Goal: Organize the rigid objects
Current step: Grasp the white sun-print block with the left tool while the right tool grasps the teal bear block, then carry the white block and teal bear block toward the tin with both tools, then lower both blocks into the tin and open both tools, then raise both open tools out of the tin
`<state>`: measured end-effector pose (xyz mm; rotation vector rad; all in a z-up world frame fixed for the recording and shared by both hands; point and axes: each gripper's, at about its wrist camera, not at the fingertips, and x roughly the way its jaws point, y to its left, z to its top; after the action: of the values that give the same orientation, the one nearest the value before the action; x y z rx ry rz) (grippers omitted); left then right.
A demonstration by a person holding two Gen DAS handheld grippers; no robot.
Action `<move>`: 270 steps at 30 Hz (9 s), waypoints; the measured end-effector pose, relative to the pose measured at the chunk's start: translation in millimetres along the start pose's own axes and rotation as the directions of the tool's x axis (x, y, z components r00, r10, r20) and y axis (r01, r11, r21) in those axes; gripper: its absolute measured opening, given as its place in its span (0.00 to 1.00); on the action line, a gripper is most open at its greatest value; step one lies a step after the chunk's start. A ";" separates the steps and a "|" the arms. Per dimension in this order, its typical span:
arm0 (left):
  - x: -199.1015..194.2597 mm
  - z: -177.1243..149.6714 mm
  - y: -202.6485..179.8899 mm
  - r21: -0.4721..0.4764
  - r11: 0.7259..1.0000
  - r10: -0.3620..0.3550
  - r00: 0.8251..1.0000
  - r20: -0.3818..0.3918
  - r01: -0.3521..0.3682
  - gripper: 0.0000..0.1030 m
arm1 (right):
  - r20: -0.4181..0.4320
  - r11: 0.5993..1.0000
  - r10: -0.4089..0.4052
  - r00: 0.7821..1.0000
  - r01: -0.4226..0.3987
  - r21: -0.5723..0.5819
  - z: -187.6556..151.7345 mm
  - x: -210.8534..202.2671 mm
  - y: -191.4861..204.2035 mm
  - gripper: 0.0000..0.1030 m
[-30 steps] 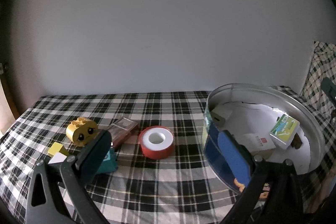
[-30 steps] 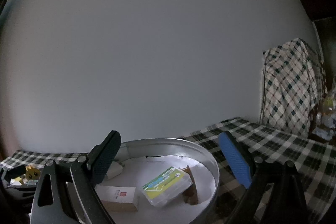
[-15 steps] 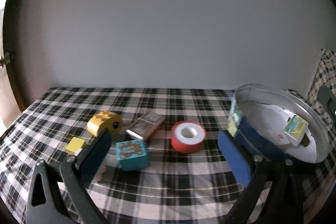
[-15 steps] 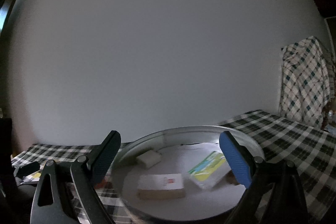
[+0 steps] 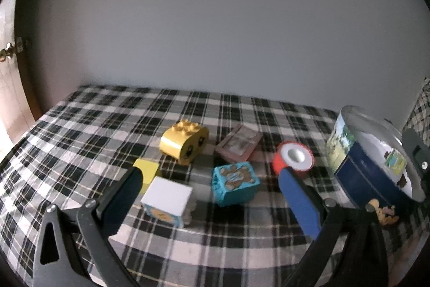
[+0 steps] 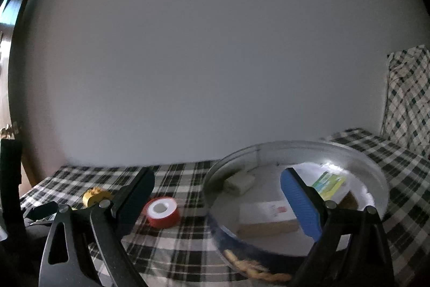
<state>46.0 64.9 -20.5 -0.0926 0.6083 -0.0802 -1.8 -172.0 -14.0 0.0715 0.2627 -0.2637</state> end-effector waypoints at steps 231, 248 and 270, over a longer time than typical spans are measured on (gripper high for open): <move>11.3 29.1 -270.0 0.268 0.948 -0.159 0.984 -0.075 0.174 0.99 | -0.171 0.986 -0.055 0.984 0.081 0.148 53.0 62.8 -196.4 0.86; 2.9 21.9 -241.1 0.205 0.974 -0.109 0.991 0.071 0.093 0.99 | -0.061 0.986 -0.128 0.990 0.134 0.099 45.2 46.8 -184.2 0.86; -13.2 -3.8 -227.6 0.242 0.970 -0.079 0.968 0.238 0.019 0.99 | 0.110 0.969 -0.246 0.963 0.244 0.034 30.7 12.7 -160.1 0.86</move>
<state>22.1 -160.0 9.0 0.1145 0.3439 -0.1870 -25.1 -332.5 6.4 0.0433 0.1554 -0.5158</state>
